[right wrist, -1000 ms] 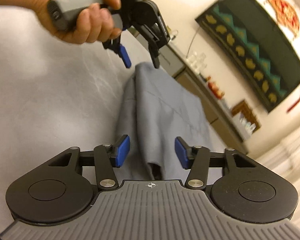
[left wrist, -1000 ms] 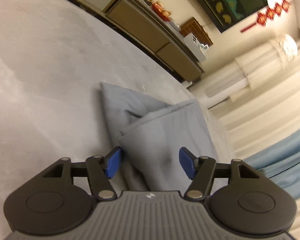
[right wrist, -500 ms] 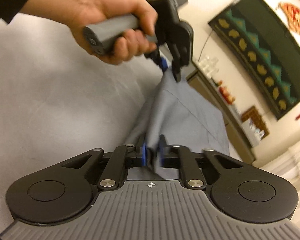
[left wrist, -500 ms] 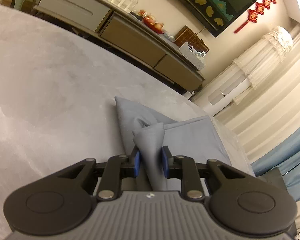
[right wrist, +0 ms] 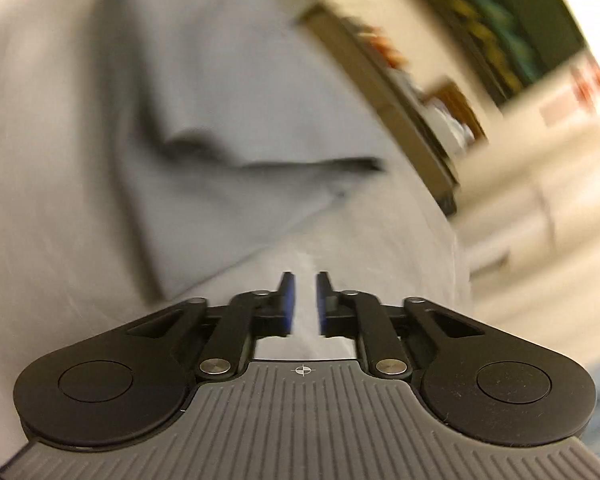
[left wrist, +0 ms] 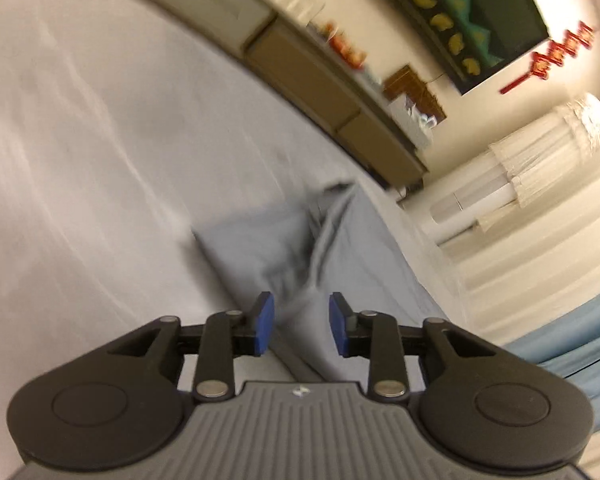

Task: Fold clothes
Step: 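Lower the folded trousers onto the table and open both grippers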

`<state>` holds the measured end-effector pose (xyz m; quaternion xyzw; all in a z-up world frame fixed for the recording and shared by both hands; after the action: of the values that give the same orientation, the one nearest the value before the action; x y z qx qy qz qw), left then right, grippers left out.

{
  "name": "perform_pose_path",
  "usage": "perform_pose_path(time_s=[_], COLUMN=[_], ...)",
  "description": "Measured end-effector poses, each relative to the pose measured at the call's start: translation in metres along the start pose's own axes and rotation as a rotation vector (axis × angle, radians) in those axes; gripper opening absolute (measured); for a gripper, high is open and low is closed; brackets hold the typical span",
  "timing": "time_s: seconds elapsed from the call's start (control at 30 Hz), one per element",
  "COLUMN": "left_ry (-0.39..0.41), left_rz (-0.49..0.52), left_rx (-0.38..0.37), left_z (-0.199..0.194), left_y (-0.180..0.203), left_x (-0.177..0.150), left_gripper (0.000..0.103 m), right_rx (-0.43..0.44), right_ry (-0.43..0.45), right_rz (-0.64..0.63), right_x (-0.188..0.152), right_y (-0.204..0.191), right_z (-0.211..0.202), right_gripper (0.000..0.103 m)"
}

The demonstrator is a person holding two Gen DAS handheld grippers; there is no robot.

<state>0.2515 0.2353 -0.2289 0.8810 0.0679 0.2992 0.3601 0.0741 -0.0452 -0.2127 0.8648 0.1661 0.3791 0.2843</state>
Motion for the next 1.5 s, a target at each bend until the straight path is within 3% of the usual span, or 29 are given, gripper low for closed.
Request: perform_pose_path(time_s=[0.03,0.13,0.27,0.4,0.47,0.53,0.6,0.73,0.8,0.9,0.97,1.0,1.03,1.17,1.2,1.23,1.33,1.4,1.5], left_ry=[0.016,0.07,0.056,0.006,-0.02,-0.041,-0.05,-0.044,-0.034,-0.037,-0.036,-0.035,-0.032,-0.041,-0.054,-0.091,-0.239,-0.219,-0.195], left_rz=[0.015,0.038,0.051,0.063,0.058,0.046,0.029,0.001,-0.018,-0.04,-0.043,-0.036,-0.022,0.003,-0.009,-0.027,-0.006,0.062,0.071], left_rx=[0.006,0.02,0.006,-0.012,-0.014,-0.018,-0.028,-0.031,-0.027,-0.031,-0.031,-0.027,-0.021,0.007,0.01,-0.01,-0.109,-0.109,-0.199], left_z=[0.002,0.016,0.042,0.06,0.064,0.069,0.071,0.07,0.068,0.068,0.068,0.069,0.07,0.07,0.069,0.069,0.066,0.053,0.035], left_y=[-0.002,-0.007,-0.011,-0.021,-0.031,-0.037,-0.042,-0.05,-0.056,-0.058,-0.057,-0.055,-0.053,-0.04,-0.037,-0.031,-0.002,0.015,0.03], left_x=[0.006,0.026,0.034,0.028,0.024,0.022,0.02,0.022,0.024,0.026,0.027,0.027,0.026,0.018,0.014,0.008,-0.02,-0.029,-0.027], left_gripper=[0.036,0.045,0.047,0.046,0.044,0.043,0.041,0.037,0.036,0.036,0.036,0.037,0.037,0.037,0.037,0.037,0.036,0.036,0.04], right_rx=[0.023,0.102,0.142,0.128,0.126,0.156,0.191,0.236,0.22,0.183,0.179,0.184,0.192,0.123,0.11,0.092,0.046,0.007,-0.009], right_ry=[0.037,0.165,0.311,0.32,0.296,0.252,0.224,0.205,0.202,0.201,0.235,0.259,0.285,0.249,0.226,0.193,0.093,0.021,0.017], right_rz=[0.055,0.104,-0.058,-0.215,-0.277,-0.222,-0.128,0.099,0.1,0.002,-0.044,-0.046,-0.037,-0.063,-0.08,-0.096,-0.038,0.005,0.026], right_x=[0.005,0.03,0.085,0.128,0.145,0.152,0.159,0.177,0.181,0.176,0.166,0.158,0.149,0.102,0.088,0.074,0.035,0.013,-0.002], right_y=[0.002,-0.019,-0.09,-0.15,-0.174,-0.173,-0.164,-0.14,-0.149,-0.171,-0.174,-0.171,-0.165,-0.144,-0.139,-0.131,-0.087,-0.058,-0.035], right_z=[-0.011,-0.04,-0.049,-0.02,-0.002,0.009,0.013,0.01,0.014,0.022,0.014,0.005,-0.006,-0.02,-0.018,-0.015,-0.007,-0.003,-0.018], right_gripper=[0.039,0.051,0.054,0.054,0.05,0.033,0.024,0.02,0.019,0.024,0.042,0.061,0.073,0.073,0.067,0.06,0.059,0.059,0.06])
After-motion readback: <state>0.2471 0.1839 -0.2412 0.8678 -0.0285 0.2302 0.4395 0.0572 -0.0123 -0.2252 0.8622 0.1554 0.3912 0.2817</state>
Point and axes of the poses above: each gripper's, at about its wrist camera, not at the fingertips, and z roughly the way its jaws point, y to its right, x to its top, the point moved 3 cm from there along z, roughly the way its jaws point, and after that the axes turned 1 degree about -x, right-handed, at the moved point
